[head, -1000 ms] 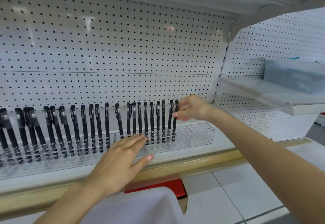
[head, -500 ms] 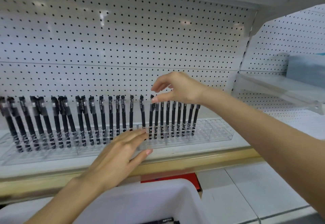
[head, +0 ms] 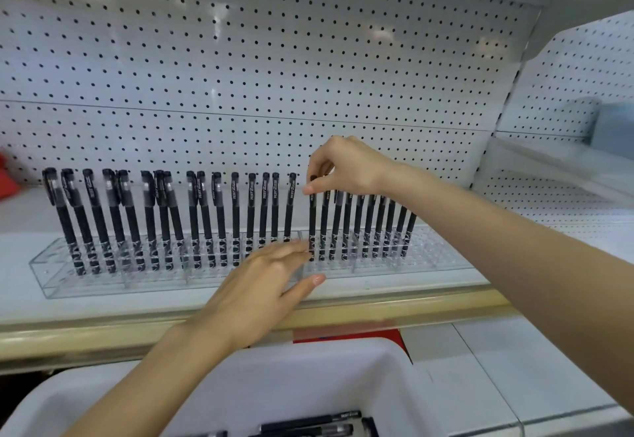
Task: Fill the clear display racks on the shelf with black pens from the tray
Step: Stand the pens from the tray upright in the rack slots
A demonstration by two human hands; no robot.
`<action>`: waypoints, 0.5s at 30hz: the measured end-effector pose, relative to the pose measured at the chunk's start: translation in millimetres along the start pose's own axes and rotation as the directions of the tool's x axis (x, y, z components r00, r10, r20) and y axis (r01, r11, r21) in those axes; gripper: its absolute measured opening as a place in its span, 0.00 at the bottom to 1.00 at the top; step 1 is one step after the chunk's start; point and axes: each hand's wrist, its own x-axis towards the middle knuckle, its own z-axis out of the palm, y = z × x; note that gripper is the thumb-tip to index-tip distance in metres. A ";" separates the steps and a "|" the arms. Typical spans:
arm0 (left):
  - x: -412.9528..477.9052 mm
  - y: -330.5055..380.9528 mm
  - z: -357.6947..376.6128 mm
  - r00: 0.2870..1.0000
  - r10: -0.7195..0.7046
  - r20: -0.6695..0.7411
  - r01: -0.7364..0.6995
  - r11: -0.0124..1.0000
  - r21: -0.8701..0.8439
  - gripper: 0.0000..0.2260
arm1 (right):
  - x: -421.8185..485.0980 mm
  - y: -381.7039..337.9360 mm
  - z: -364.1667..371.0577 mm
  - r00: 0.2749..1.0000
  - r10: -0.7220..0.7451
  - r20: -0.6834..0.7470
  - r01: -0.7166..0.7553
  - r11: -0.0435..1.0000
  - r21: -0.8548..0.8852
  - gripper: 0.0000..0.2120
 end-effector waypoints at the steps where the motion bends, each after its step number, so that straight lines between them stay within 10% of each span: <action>1: -0.3 0.9 -1.0 1.000 -0.002 0.004 0.002 1.000 -0.002 0.32 | 0.3 0.6 -0.6 1.000 0.004 0.009 -0.004 1.000 0.013 0.08; 15: -2.7 2.4 -3.3 1.000 0.002 -0.002 -0.002 0.999 -0.033 0.28 | 0.7 11.4 -2.2 0.992 0.071 0.100 -0.073 0.997 0.010 0.12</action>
